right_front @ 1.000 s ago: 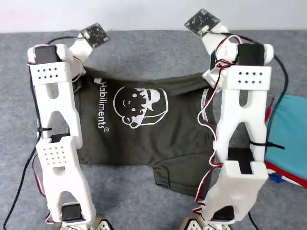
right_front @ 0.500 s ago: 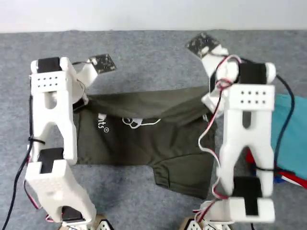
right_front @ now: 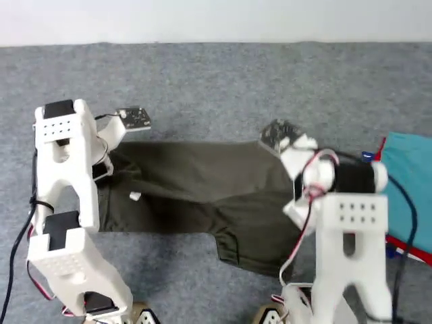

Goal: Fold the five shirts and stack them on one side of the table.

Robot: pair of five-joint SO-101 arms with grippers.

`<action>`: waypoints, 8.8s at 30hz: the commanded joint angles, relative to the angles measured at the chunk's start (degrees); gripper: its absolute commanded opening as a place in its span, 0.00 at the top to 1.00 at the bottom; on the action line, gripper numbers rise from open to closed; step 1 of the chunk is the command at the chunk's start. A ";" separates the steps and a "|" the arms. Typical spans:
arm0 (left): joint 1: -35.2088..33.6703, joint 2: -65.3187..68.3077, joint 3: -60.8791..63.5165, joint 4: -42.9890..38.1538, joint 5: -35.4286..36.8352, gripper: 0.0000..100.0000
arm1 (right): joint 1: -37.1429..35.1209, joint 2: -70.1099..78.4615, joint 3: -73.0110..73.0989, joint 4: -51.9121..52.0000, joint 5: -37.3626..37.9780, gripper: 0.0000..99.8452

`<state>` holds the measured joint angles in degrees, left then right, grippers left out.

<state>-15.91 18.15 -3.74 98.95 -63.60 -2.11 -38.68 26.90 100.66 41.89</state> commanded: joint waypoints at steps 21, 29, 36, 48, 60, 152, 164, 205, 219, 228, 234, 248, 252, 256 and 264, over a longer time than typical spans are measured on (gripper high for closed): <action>-2.37 -3.96 4.26 1.49 -4.22 0.95 | 0.13 -16.75 17.67 1.54 8.97 0.89; -4.92 -4.04 3.82 1.49 -4.04 0.90 | 0.04 -16.75 17.58 1.27 8.97 0.76; -8.70 -8.26 4.26 1.67 -4.04 0.89 | 0.04 -16.75 17.58 -1.54 8.88 0.76; -9.58 -32.35 5.93 1.49 -1.32 0.98 | -0.13 -11.91 17.76 -19.74 -1.14 0.82; 0.97 -32.62 26.68 -13.01 22.07 0.98 | -1.01 12.79 12.92 -44.26 -11.78 0.98; 47.03 -29.19 29.49 -16.70 39.30 0.86 | 27.03 20.70 -29.10 1.71 -13.89 0.99; 68.57 -11.87 21.58 -16.26 39.30 0.85 | 39.78 20.62 -29.10 1.89 -10.73 0.99; 69.27 4.92 1.27 -15.74 39.91 0.99 | 41.98 20.62 -29.10 1.89 -10.20 0.99; 54.24 5.63 -6.20 -14.86 38.07 0.98 | 41.98 20.70 -29.10 1.89 -10.46 0.99; 49.23 5.71 -6.11 -15.65 37.89 0.90 | 41.80 20.70 -29.01 1.89 -10.46 0.99; 46.68 5.71 -6.11 -16.35 37.80 0.83 | 41.80 20.70 -29.01 1.89 -10.55 0.99; 43.78 5.01 -8.92 -17.76 37.98 0.84 | 41.89 20.70 -29.01 1.89 -10.55 0.99; 43.34 5.01 -14.55 -13.54 37.98 0.84 | 41.80 20.70 -29.01 1.89 -10.55 0.99; 44.22 5.36 -20.26 -10.11 38.07 0.84 | 41.80 20.70 -29.01 1.89 -10.55 0.99; 48.53 11.87 -21.41 -10.99 38.95 0.84 | 41.80 20.70 -29.01 1.89 -10.55 0.99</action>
<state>30.77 29.32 -22.99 87.96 -25.63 39.47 -15.82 0.35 100.48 31.25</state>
